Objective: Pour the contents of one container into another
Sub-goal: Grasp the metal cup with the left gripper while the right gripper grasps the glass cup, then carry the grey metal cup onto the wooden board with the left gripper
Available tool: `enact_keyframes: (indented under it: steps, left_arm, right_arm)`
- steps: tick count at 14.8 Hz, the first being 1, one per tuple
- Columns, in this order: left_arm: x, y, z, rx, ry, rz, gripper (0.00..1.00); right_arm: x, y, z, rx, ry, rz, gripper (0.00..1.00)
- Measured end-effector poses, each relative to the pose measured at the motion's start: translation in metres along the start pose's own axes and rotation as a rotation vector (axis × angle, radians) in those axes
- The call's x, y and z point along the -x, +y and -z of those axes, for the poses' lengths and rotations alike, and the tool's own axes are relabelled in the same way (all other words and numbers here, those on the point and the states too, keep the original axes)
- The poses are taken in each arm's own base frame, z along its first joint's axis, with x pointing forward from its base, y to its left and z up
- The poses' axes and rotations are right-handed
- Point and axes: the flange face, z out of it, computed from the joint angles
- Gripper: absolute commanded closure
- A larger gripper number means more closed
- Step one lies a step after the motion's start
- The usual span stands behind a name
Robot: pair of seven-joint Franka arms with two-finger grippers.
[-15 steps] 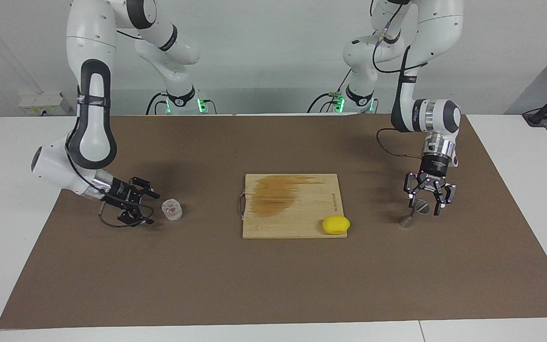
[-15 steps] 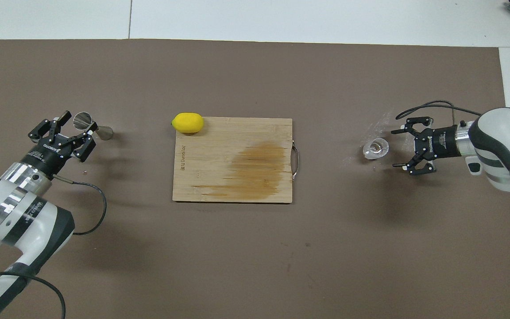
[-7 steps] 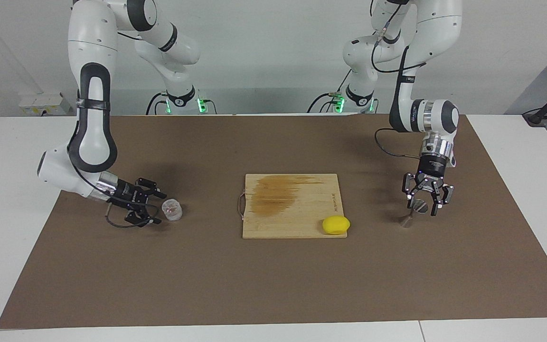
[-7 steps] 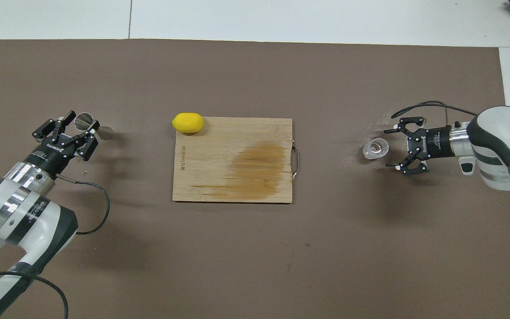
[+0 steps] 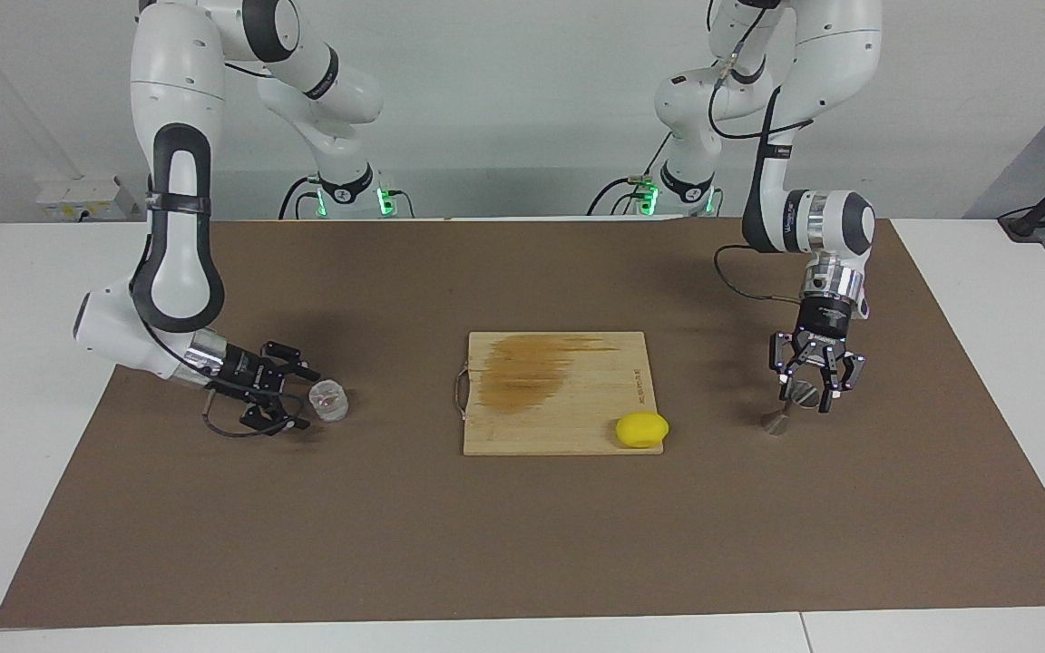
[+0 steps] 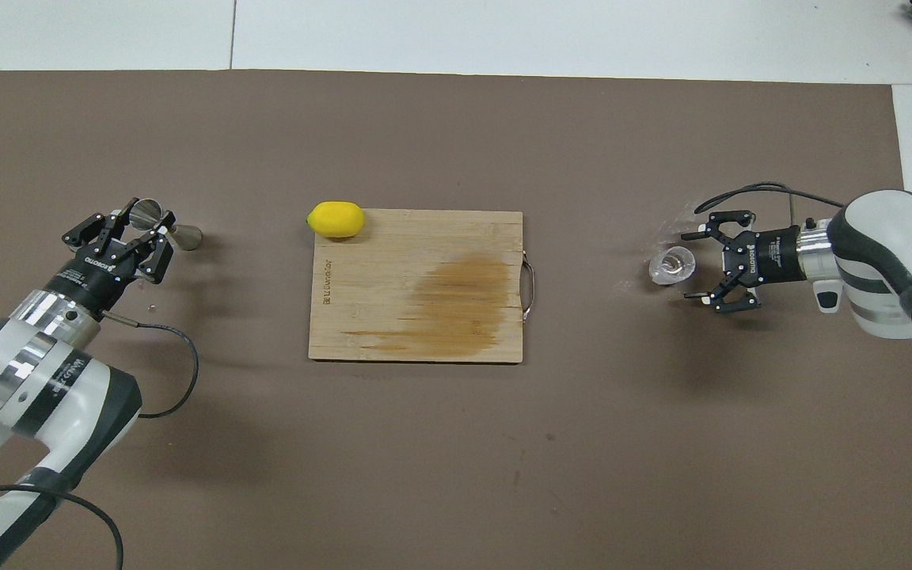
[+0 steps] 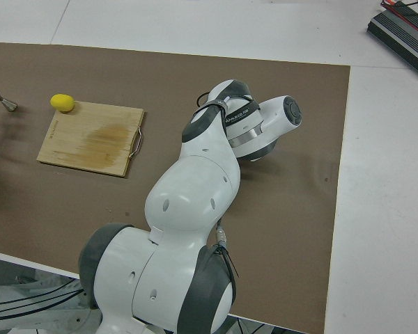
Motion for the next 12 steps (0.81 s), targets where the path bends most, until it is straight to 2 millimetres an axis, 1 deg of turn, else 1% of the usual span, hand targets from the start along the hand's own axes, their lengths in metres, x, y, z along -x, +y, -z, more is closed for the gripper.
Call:
enact_keyframes:
  steps: [1, 2, 3, 5, 9, 12]
  left_arm:
    - [0.004, -0.001, -0.001, 0.005, 0.004, -0.006, 1.0]
    - [0.013, -0.002, -0.004, 0.014, 0.01, -0.019, 1.0]
    - [0.026, -0.004, -0.008, 0.024, 0.014, -0.037, 1.0]
    - [0.053, -0.017, -0.02, 0.02, 0.003, -0.058, 1.0]
    - [0.09, -0.053, -0.039, -0.036, -0.043, -0.092, 1.0]
    - [0.114, -0.093, -0.054, -0.107, -0.083, -0.12, 1.0]
  right_arm:
    - [0.001, 0.0, -0.006, 0.005, -0.006, -0.001, 0.0]
    - [0.002, 0.0, -0.009, 0.01, -0.008, 0.0, 0.0]
    - [0.003, 0.0, -0.011, 0.013, -0.008, 0.002, 0.0]
    - [0.004, -0.001, -0.012, 0.011, -0.013, 0.005, 0.0]
    - [0.003, 0.001, -0.015, 0.001, -0.029, 0.01, 0.0]
    - [0.003, 0.003, -0.018, 0.006, -0.03, 0.01, 0.0]
